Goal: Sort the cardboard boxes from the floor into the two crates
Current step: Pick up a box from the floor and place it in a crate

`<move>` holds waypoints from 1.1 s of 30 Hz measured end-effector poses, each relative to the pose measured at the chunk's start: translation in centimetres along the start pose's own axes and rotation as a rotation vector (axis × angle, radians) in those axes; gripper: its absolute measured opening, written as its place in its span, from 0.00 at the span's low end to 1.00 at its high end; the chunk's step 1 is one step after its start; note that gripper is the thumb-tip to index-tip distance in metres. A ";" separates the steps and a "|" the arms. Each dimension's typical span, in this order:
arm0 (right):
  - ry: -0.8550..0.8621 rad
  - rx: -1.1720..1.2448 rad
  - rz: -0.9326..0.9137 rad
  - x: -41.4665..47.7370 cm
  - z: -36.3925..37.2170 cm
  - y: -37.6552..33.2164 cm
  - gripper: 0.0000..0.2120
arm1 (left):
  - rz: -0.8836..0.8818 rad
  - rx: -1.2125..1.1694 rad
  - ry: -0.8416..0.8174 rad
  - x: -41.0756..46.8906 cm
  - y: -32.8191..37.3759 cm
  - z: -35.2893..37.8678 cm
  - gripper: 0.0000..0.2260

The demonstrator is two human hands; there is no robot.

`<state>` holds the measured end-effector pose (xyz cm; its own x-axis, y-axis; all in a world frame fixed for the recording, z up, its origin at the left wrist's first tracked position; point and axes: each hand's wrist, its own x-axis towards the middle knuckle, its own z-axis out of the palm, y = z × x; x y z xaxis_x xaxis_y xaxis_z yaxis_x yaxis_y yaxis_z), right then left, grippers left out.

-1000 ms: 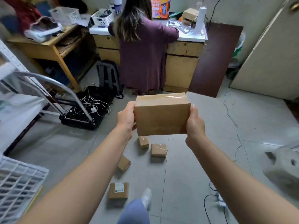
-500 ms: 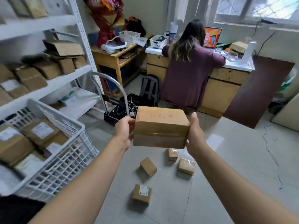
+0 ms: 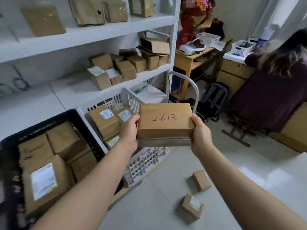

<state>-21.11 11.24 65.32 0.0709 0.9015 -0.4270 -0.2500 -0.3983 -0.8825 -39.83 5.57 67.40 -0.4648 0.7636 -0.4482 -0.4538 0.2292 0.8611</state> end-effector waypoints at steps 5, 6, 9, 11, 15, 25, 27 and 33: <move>-0.137 -0.104 0.008 -0.5 8.7 2.5 0.12 | 0.063 -0.121 0.211 1.4 2.5 -7.8 0.06; -0.173 -0.138 0.002 -0.6 10.4 2.9 0.13 | 0.079 -0.139 0.240 1.7 2.6 -9.4 0.06; -0.325 -0.221 -0.040 -0.7 15.1 4.2 0.11 | 0.102 -0.197 0.344 1.9 2.8 -13.5 0.06; -0.442 -0.271 -0.073 -0.9 17.9 5.0 0.11 | 0.095 -0.237 0.444 1.8 3.1 -15.7 0.09; -0.605 -0.374 -0.060 -0.7 22.5 6.4 0.09 | 0.046 -0.273 0.612 2.5 3.4 -19.4 0.15; -0.821 -0.650 -0.008 -1.1 31.0 10.6 0.09 | -0.151 -0.386 0.768 3.2 1.2 -26.9 0.13; -0.835 -0.704 0.022 -1.3 32.8 11.4 0.08 | -0.196 -0.365 0.730 3.5 1.0 -28.4 0.13; -0.783 -0.777 -0.020 -1.7 36.9 15.4 0.20 | -0.402 -0.266 0.605 4.7 -0.5 -31.9 0.09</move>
<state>-60.71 9.81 59.74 -0.6320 0.6574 -0.4103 0.4387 -0.1330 -0.8887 -66.05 -10.18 57.21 -0.5258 0.1719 -0.8331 -0.8074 0.2074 0.5524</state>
